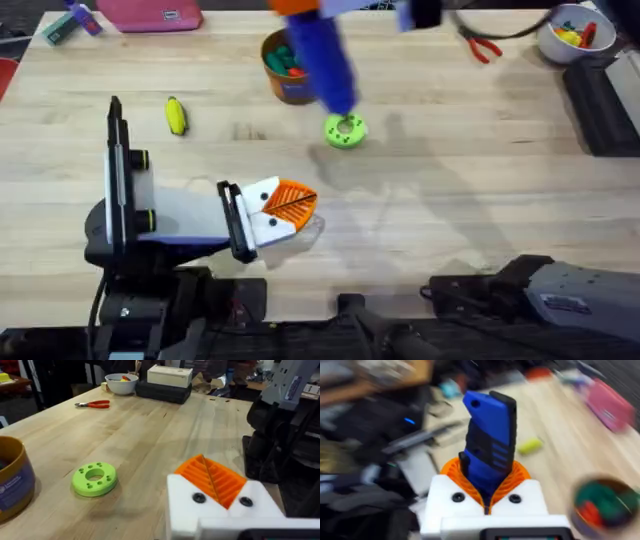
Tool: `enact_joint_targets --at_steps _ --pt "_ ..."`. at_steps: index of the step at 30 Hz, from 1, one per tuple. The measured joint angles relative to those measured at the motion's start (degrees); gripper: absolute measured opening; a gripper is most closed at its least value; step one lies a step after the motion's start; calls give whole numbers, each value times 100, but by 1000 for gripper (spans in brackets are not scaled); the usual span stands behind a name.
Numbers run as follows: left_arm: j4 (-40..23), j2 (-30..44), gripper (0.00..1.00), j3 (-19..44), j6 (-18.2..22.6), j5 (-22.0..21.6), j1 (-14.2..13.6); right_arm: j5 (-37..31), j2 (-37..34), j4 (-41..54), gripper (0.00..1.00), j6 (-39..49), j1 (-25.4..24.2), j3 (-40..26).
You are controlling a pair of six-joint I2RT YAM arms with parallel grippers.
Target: Pick up the gripper from the table and insert it into the empty holder that is missing its gripper. Then pick up a screw, insert it into the mounting hole, and use the screwdriver to tighten it. Finally, clean up the table by picking up the vegetable and placing it into the bucket.
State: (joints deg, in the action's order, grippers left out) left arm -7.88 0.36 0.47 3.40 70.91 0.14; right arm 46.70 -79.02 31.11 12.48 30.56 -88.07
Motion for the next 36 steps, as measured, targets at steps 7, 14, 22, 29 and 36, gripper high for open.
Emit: enact_joint_targets --at_steps 7,14,22,29,36 --pt "0 0 17 2 0 0 0 -1649 7 1720 25 1261 -776 -582" --pt "0 0 17 0 0 0 0 -3259 -97 2939 25 2902 -1335 -602" --pt "0 0 17 0 0 0 0 -4328 -1080 3229 25 4390 -1676 -608" --pt "0 0 17 2 0 0 0 -4744 -2356 3185 25 4997 -1800 -608" --pt "0 0 17 0 0 0 0 -5557 -3443 3135 25 5144 -1800 -608"
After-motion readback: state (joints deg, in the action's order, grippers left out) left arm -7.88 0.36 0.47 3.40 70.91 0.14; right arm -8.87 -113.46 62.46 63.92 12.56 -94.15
